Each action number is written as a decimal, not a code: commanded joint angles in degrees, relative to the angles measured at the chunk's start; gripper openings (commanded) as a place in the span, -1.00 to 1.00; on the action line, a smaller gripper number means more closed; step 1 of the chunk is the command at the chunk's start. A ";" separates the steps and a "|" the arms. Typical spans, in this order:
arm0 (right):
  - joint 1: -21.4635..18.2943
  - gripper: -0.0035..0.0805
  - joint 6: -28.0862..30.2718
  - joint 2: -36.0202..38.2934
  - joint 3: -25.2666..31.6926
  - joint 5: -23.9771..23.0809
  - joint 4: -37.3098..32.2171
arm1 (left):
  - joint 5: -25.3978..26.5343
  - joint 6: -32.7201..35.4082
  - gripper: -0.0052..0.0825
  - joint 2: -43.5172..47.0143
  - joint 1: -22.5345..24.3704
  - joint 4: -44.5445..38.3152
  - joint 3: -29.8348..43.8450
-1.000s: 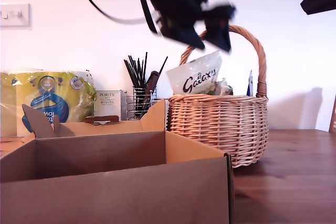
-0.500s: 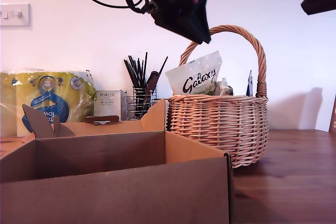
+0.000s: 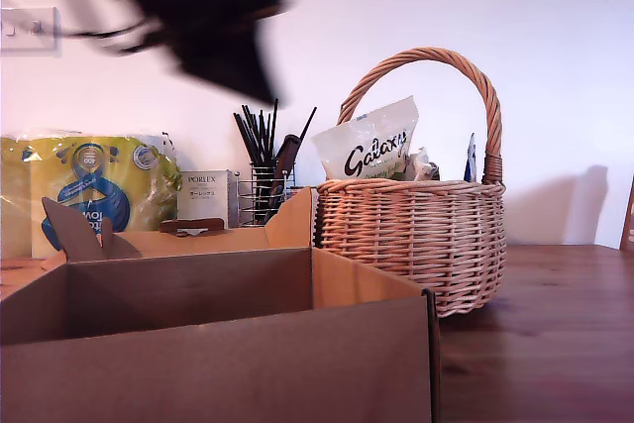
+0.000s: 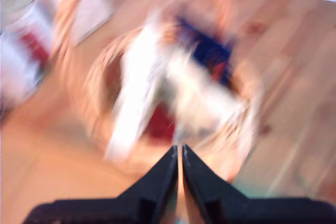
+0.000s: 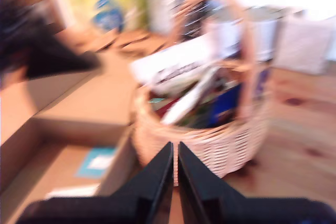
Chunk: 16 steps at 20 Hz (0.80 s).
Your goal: Move the bags of Easter eggs from the cardboard box on the left into the woven basket on the right side.
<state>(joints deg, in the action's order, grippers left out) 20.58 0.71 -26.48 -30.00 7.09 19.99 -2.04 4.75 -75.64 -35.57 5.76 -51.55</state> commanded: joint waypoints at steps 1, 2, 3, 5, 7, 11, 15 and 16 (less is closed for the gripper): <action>-2.40 -0.95 0.92 0.24 -0.85 0.33 -0.48 | -0.07 -1.01 -0.93 6.14 2.14 -2.75 3.69; -4.26 -0.95 0.90 0.50 -0.85 1.64 -0.50 | -0.07 -1.29 -0.93 9.60 3.96 -4.17 6.60; -5.33 -0.95 0.94 0.81 -0.85 2.97 -0.61 | -0.07 -1.99 -0.93 13.11 5.55 -5.14 9.35; -7.67 -0.95 0.87 1.81 -0.85 4.96 -0.46 | -0.04 -2.67 -0.93 20.72 8.20 -5.35 13.84; -8.74 -0.95 0.83 3.28 -0.85 4.94 -0.48 | -0.02 -3.30 -0.93 28.22 9.99 -3.61 17.42; -8.66 -0.95 0.61 5.97 -0.87 4.96 -0.39 | -0.04 -3.91 -0.93 39.76 10.38 3.78 18.78; -8.61 -0.95 0.61 6.38 -0.87 4.94 0.00 | -0.07 -3.93 -0.93 44.50 10.38 9.16 18.78; -8.61 -0.95 0.63 6.36 -0.87 4.90 0.57 | -0.04 -3.91 -0.93 44.68 10.38 10.54 18.78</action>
<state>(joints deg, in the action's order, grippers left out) 11.99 1.50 -20.36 -30.00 11.68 20.53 -1.98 1.34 -30.41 -25.08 15.57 -33.39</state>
